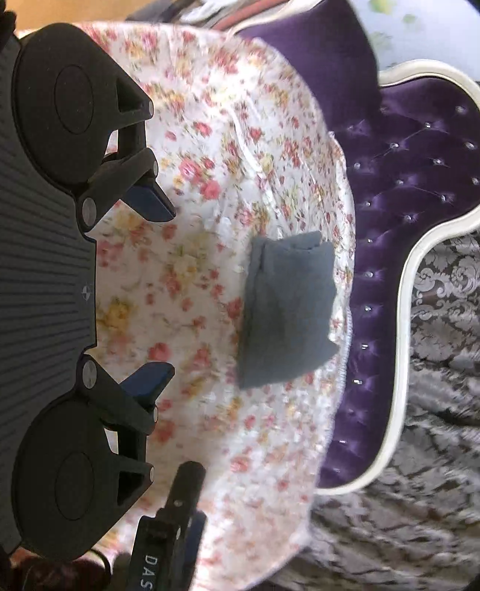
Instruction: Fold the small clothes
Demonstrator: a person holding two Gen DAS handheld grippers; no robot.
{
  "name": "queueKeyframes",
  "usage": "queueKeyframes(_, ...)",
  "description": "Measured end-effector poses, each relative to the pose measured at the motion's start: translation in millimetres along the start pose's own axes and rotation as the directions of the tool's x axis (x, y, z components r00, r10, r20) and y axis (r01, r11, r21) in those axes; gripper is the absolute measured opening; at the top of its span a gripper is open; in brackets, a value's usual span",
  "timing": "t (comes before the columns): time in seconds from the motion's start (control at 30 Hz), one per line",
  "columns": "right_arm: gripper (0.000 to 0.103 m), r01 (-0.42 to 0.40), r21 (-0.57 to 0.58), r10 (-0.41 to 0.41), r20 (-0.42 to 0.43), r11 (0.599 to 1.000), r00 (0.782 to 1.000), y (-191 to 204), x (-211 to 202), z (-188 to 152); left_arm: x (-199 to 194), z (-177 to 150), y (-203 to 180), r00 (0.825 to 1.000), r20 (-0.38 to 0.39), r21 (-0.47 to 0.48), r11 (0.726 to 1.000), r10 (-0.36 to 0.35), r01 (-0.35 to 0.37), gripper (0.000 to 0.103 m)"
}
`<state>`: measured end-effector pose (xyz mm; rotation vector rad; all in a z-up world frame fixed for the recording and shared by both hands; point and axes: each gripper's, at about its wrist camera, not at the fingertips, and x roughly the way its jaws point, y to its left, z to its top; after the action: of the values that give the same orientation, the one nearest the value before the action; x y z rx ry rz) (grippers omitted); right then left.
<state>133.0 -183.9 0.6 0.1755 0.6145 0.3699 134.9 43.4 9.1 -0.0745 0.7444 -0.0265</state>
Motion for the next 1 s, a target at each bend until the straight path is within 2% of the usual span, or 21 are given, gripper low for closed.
queueKeyframes(0.07,0.095,0.000,-0.002,0.000,-0.002,1.000,1.000,-4,12,10,13,12,14,0.999,-0.003,-0.036,0.999,-0.038,0.038,0.082)
queueKeyframes(0.2,0.096,-0.087,0.011,0.087,-0.008,0.996,0.996,-21,50,38,48,41,45,0.990,0.012,-0.134,0.981,-0.143,0.143,0.082)
queueKeyframes(0.4,0.100,-0.112,0.072,0.115,-0.047,0.991,0.992,-43,120,78,106,76,72,0.987,0.014,-0.198,0.967,-0.161,0.161,0.083)
queueKeyframes(0.57,0.101,-0.154,0.105,0.161,-0.064,0.982,0.985,-58,175,101,155,90,83,0.975,-0.044,-0.244,0.949,-0.218,0.201,0.083)
queueKeyframes(0.73,0.101,-0.235,0.161,0.256,-0.125,0.959,0.959,-71,225,106,192,91,76,0.961,-0.110,-0.207,0.952,-0.252,0.226,0.083)
queueKeyframes(0.9,0.102,-0.307,0.227,0.346,-0.161,0.924,0.924,-77,261,102,209,97,69,0.952,-0.111,-0.161,0.951,-0.284,0.264,0.083)
queueKeyframes(1.0,0.103,-0.354,0.256,0.393,-0.118,0.899,0.912,-80,272,102,218,103,68,0.935,-0.115,-0.173,0.934,-0.335,0.313,0.083)
